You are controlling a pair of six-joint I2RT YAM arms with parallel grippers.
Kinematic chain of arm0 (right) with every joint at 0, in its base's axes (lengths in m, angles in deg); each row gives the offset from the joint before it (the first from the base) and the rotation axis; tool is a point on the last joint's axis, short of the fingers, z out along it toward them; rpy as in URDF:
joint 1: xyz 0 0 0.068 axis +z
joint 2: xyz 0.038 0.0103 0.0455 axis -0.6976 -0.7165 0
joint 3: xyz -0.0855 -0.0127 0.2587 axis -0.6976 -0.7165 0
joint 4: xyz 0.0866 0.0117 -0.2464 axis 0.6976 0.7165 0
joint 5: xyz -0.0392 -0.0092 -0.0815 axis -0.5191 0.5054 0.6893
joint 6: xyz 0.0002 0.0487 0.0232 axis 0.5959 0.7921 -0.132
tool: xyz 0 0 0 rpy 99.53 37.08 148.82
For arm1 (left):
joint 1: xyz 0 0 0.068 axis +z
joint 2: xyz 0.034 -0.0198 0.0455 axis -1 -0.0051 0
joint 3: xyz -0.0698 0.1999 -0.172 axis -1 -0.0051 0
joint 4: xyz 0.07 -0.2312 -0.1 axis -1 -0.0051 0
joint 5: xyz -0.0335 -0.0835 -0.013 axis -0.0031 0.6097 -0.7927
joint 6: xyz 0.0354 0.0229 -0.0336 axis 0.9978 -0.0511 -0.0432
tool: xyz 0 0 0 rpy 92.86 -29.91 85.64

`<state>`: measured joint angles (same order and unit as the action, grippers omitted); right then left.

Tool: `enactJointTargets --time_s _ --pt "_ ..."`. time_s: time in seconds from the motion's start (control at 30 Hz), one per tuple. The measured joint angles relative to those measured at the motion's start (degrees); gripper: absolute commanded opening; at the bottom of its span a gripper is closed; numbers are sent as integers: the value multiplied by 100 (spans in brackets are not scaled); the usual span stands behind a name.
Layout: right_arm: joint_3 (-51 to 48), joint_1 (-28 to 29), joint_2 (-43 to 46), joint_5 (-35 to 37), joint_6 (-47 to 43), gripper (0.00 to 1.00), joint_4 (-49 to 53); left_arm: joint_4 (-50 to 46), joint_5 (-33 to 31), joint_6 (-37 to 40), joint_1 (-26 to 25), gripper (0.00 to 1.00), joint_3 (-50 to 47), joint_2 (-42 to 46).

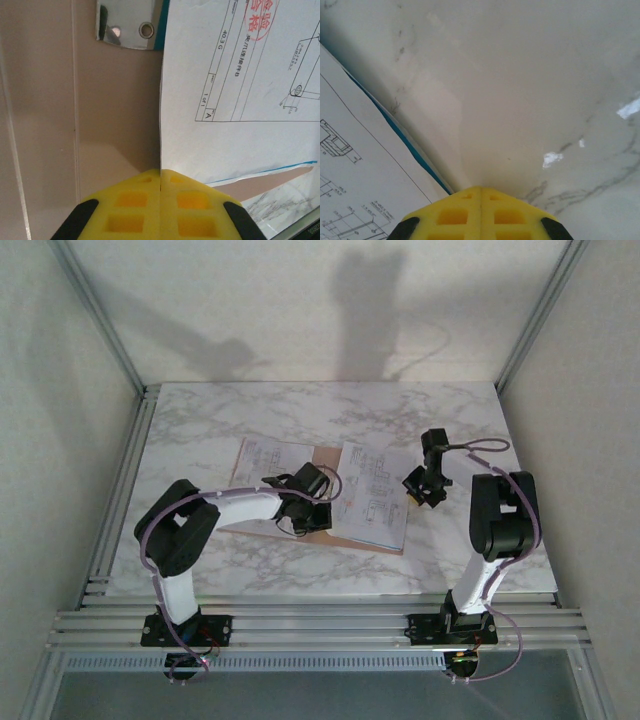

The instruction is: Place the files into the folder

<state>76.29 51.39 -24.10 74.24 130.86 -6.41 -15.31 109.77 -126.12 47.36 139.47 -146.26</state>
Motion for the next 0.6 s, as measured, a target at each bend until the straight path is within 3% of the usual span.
enactJointTargets --time_s 0.6 --pt "428 293 527 485 -221 1 369 671 46 -610 -20 0 -573 247"
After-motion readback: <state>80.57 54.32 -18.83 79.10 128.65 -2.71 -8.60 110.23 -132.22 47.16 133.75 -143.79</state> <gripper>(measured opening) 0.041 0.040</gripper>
